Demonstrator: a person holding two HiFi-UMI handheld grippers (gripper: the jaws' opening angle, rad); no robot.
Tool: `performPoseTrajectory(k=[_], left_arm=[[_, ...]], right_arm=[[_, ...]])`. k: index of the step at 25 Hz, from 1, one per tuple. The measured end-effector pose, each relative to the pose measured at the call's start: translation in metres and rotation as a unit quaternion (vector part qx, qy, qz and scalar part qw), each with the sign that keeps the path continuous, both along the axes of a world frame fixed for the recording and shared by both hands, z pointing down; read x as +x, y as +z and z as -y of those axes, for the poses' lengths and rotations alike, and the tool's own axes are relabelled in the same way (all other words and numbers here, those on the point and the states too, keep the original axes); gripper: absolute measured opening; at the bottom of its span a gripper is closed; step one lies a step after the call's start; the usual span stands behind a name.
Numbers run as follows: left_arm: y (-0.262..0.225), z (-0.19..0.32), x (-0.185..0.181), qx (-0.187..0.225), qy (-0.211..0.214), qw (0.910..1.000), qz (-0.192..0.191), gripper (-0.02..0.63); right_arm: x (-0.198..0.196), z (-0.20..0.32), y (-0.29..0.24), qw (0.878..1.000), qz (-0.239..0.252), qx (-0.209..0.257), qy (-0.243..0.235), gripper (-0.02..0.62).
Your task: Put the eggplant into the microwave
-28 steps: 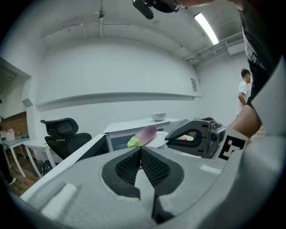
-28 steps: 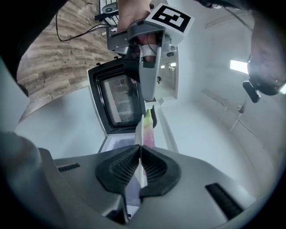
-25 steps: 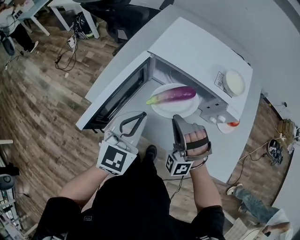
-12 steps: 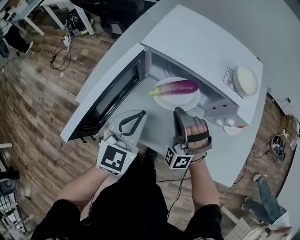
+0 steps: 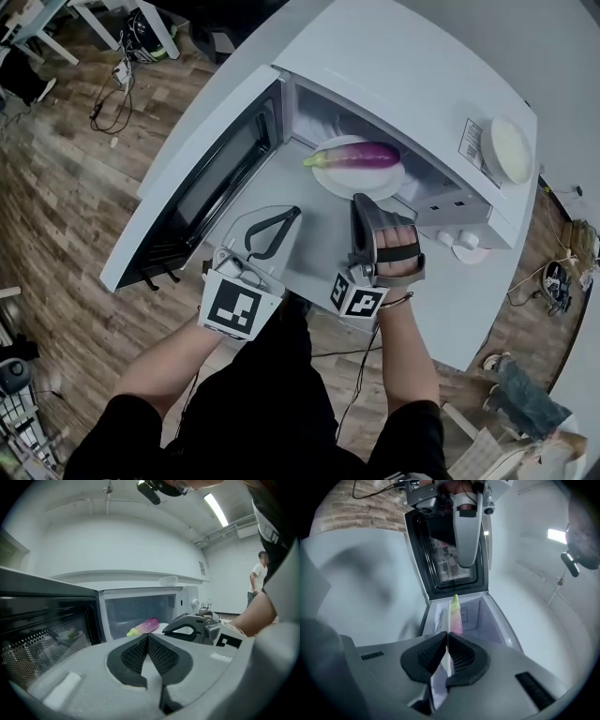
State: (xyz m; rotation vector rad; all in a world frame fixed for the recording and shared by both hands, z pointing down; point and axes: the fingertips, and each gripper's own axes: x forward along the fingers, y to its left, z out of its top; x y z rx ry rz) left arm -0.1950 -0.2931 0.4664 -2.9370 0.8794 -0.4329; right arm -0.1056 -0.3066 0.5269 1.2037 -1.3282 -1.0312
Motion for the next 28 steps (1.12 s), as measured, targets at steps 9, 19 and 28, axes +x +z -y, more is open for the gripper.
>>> performPoseTrajectory(k=[9, 19, 28], left_arm=[[0.03, 0.003, 0.007, -0.022, 0.001, 0.9995, 0.021, 0.009], [0.034, 0.009, 0.013, -0.034, -0.001, 0.9991, 0.025, 0.009], [0.035, 0.016, 0.016, -0.051, -0.002, 0.9984, 0.023, 0.009]], right_arm=[[0.013, 0.014, 0.011, 1.0, 0.004, -0.014, 0.016, 0.026], [0.018, 0.03, 0.019, 0.998, 0.034, -0.054, 0.027, 0.025], [0.019, 0.049, 0.025, 0.981, 0.125, -0.144, 0.042, 0.039]])
